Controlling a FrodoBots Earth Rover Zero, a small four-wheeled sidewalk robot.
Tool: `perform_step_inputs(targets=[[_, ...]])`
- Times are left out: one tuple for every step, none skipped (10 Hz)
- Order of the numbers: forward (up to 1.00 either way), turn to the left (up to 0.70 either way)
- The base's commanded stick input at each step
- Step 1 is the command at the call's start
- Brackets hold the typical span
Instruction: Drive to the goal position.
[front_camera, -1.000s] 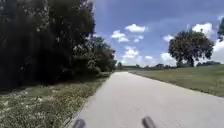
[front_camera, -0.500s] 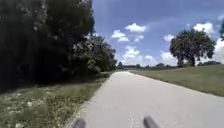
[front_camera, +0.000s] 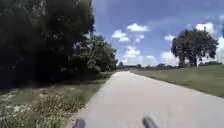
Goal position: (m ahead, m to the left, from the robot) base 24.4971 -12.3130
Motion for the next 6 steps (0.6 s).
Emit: perform_step_inputs(targets=[[0.7, 0.0], [0.7, 0.0], [0.7, 0.0], [0.7, 0.0], [0.7, 0.0], [0.7, 0.0]])
